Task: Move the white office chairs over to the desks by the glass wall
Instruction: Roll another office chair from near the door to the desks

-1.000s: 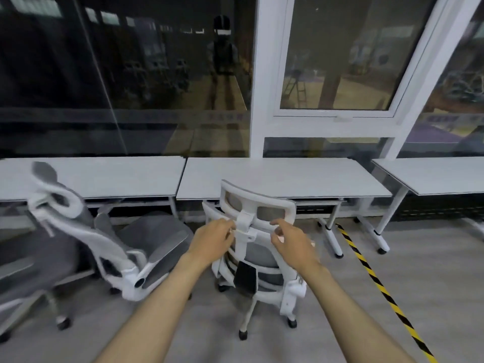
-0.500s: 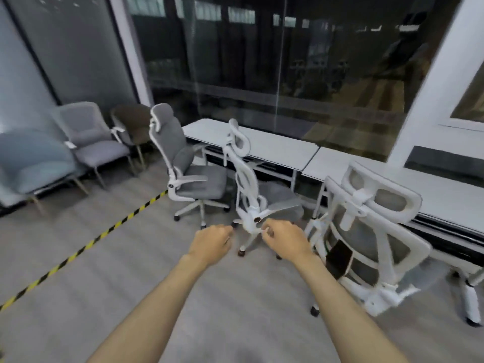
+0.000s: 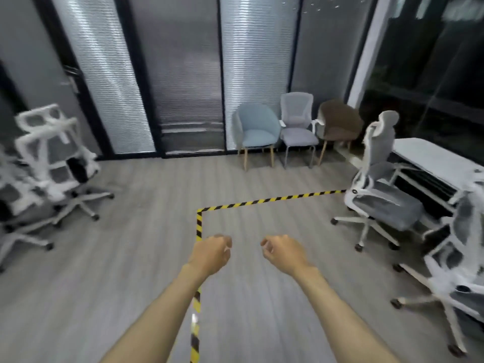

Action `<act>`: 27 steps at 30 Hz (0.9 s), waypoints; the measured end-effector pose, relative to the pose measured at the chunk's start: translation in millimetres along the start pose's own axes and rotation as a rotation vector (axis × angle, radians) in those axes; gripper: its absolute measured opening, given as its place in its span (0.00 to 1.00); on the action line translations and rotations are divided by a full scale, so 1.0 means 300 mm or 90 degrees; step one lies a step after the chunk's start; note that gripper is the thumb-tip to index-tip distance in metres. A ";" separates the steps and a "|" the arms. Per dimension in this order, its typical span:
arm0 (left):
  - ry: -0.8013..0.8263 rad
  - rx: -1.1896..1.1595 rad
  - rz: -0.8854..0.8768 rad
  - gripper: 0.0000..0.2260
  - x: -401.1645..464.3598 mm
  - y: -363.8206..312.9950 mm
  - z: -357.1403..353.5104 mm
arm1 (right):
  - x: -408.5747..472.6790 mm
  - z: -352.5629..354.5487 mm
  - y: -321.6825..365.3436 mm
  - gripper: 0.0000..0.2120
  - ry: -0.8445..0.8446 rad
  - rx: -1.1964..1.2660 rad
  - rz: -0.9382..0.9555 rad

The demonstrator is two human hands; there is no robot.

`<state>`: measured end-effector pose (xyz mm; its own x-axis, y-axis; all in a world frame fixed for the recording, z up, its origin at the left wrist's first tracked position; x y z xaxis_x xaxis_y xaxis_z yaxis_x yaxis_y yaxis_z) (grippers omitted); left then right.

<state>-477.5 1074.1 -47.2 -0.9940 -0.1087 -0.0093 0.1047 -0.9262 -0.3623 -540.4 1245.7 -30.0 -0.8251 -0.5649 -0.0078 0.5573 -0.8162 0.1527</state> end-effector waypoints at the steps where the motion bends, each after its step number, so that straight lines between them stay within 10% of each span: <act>1: -0.005 0.001 0.037 0.11 -0.055 0.157 0.049 | 0.056 -0.038 0.161 0.10 0.010 0.004 0.029; 13: -0.129 -0.042 0.359 0.11 -0.749 1.484 0.533 | 0.418 -0.262 1.745 0.11 0.096 -0.027 0.349; 27: -0.201 -0.029 0.564 0.12 -0.871 2.465 0.892 | 1.039 -0.497 2.763 0.10 0.168 0.013 0.510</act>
<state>-132.2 321.0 -63.2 -0.4976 -0.8660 -0.0484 0.8111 -0.4449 -0.3797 -322.1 375.0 -53.0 -0.1309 -0.9842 -0.1196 0.9612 -0.1555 0.2277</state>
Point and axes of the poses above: each hand's wrist, its own x-axis towards the middle knuckle, its own z-axis out of the back of the hand, y = z × x, the point moved 10 cm from there along x, towards the middle knuckle, and after that the axes turned 11 degrees about -x, right-handed, at the moved point
